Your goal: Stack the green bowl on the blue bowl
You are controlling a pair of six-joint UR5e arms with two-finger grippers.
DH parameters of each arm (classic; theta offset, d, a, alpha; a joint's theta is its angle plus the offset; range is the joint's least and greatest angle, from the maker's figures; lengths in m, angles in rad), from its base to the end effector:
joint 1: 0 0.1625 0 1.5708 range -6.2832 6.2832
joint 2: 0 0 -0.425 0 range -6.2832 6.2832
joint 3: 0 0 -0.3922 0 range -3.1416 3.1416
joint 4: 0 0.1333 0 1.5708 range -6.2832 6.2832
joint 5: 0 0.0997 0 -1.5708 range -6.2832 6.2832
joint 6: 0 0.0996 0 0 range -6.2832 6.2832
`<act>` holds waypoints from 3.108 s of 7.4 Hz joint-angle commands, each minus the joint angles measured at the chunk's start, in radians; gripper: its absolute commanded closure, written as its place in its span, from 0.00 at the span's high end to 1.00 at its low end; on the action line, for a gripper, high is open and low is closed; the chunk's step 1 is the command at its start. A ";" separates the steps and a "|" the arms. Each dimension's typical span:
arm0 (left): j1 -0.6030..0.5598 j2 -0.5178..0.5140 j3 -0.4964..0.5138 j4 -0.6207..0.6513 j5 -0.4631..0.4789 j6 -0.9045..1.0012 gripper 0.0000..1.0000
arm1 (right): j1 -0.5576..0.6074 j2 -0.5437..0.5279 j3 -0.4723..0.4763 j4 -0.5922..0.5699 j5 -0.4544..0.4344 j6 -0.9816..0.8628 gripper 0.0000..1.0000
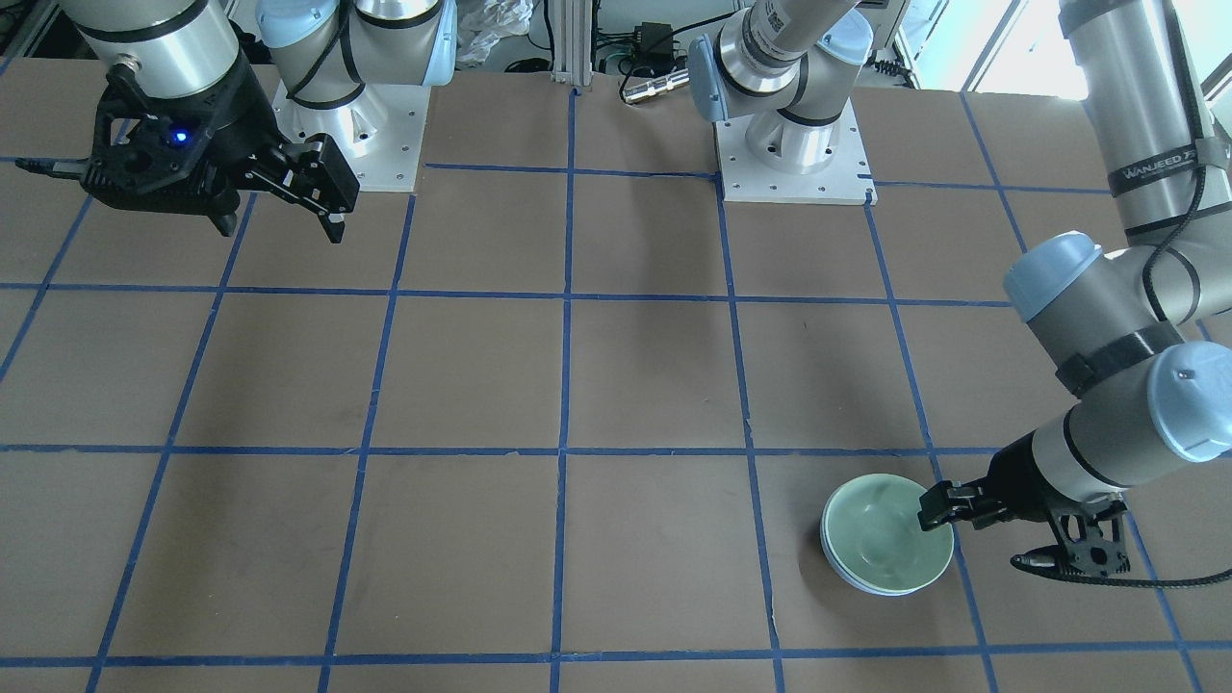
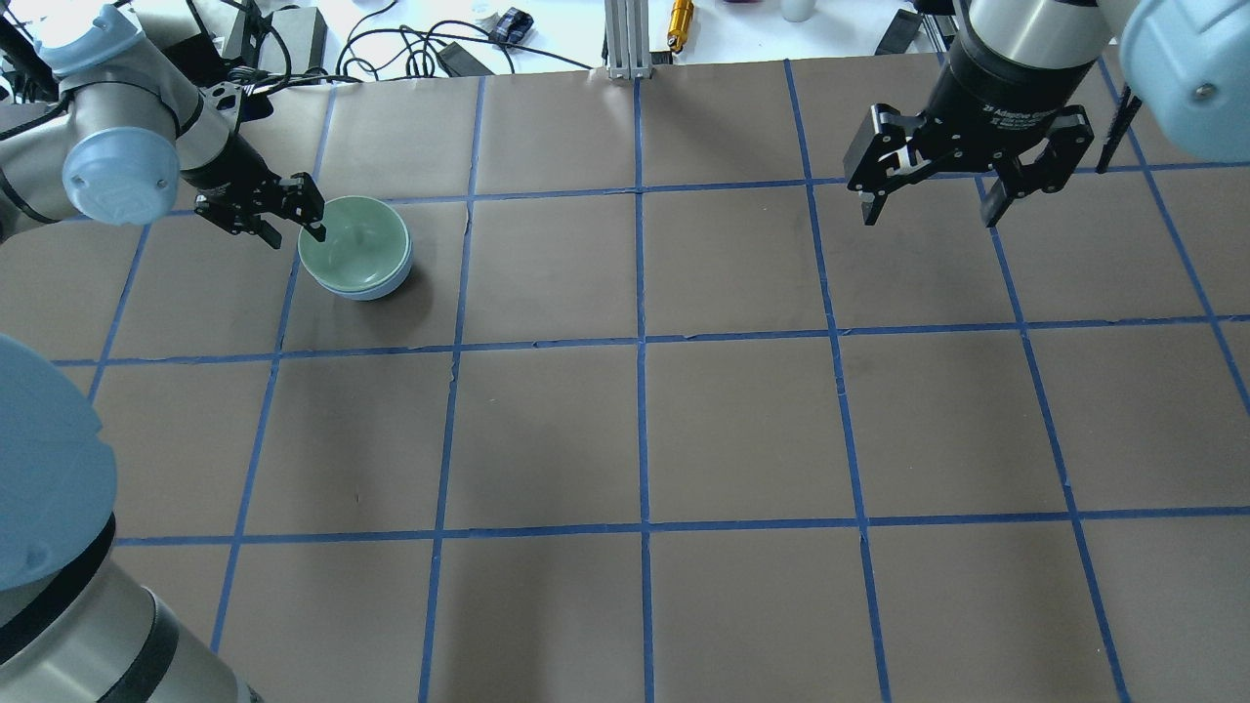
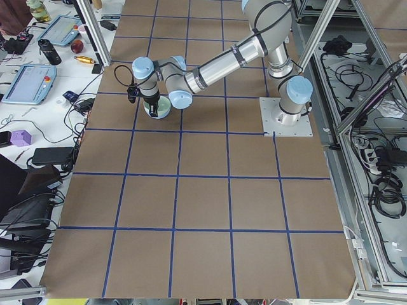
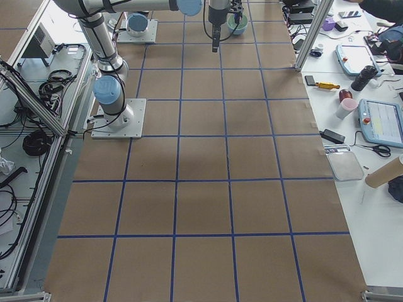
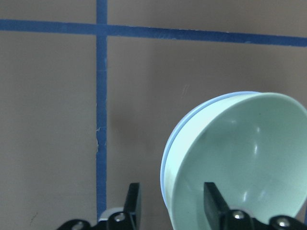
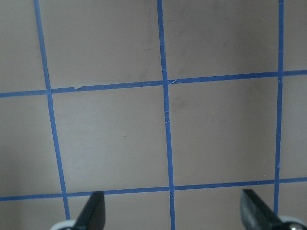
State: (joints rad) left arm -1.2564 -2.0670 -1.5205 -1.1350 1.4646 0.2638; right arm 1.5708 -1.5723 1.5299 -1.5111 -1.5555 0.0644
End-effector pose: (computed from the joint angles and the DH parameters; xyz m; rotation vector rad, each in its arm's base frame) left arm 0.0657 -0.6673 0.2671 0.0776 -3.0358 0.0313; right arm 0.1348 -0.4892 0.5028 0.1009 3.1251 0.0278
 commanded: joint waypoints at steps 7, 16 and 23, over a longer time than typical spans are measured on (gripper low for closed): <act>-0.270 0.385 0.074 -0.431 0.080 -0.311 1.00 | 0.000 0.000 0.000 0.000 0.000 0.000 1.00; -0.296 0.521 -0.021 -0.451 0.082 -0.301 1.00 | 0.000 0.000 0.000 0.000 0.000 0.000 1.00; -0.296 0.521 -0.021 -0.448 0.123 -0.298 1.00 | 0.000 0.000 0.000 -0.001 0.000 -0.001 1.00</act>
State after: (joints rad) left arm -1.5524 -1.5462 -1.5403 -1.5830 1.5890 -0.0338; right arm 1.5708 -1.5723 1.5294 -1.5119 -1.5555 0.0638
